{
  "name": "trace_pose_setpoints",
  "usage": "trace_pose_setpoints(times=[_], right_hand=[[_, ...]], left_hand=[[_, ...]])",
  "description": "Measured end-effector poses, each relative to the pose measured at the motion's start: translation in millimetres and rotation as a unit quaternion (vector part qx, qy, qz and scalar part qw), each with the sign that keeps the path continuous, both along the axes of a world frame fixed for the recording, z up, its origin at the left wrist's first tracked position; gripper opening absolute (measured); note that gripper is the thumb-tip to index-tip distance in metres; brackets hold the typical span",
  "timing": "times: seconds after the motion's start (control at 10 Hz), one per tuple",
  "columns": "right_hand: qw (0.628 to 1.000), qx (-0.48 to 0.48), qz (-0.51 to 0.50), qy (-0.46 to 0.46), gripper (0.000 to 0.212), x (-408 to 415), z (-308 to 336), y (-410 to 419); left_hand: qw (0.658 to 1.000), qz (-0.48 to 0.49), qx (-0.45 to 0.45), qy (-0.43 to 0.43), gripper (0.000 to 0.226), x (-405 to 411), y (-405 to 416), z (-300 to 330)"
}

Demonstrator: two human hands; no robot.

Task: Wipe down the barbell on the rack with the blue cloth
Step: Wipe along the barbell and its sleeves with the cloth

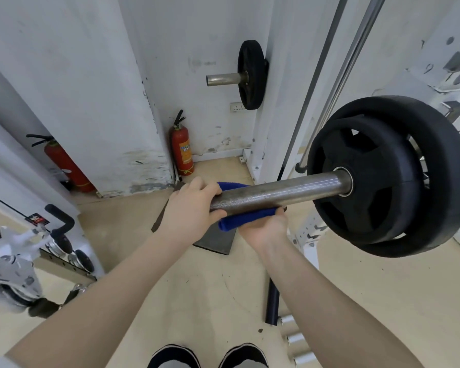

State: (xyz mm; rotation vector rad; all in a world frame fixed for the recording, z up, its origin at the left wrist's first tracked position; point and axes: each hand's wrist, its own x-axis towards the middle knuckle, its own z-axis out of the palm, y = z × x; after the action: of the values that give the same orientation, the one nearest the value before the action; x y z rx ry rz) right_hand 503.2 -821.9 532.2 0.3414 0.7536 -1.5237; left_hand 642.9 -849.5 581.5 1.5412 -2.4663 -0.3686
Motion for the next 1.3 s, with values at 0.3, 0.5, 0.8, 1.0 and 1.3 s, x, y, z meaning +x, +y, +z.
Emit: trace_pose_setpoints(times=[0.3, 0.5, 0.8, 1.0, 1.3], right_hand=[[0.994, 0.028, -0.086, -0.06, 0.02, -33.7, 8.2, -1.2], [0.994, 0.008, -0.107, 0.008, 0.036, 21.9, -10.3, -11.4], [0.982, 0.115, 0.058, 0.142, 0.029, 81.8, 20.5, -9.1], [0.758, 0.303, 0.176, 0.55, 0.044, 59.8, -8.0, -22.0], [0.988, -0.001, -0.08, -0.132, 0.03, 158.0, 17.6, -12.6]], left_hand=[[0.991, -0.036, 0.008, 0.128, 0.042, 34.3, -2.6, -11.2], [0.9, 0.132, 0.222, 0.352, 0.01, 65.1, -8.6, -12.3], [0.859, 0.076, 0.342, 0.374, 0.011, 78.4, -30.5, -14.2], [0.845, 0.073, 0.346, 0.401, 0.012, 79.7, -30.5, -20.6], [0.888, 0.047, 0.241, 0.388, 0.018, 78.1, -24.0, -23.3]])
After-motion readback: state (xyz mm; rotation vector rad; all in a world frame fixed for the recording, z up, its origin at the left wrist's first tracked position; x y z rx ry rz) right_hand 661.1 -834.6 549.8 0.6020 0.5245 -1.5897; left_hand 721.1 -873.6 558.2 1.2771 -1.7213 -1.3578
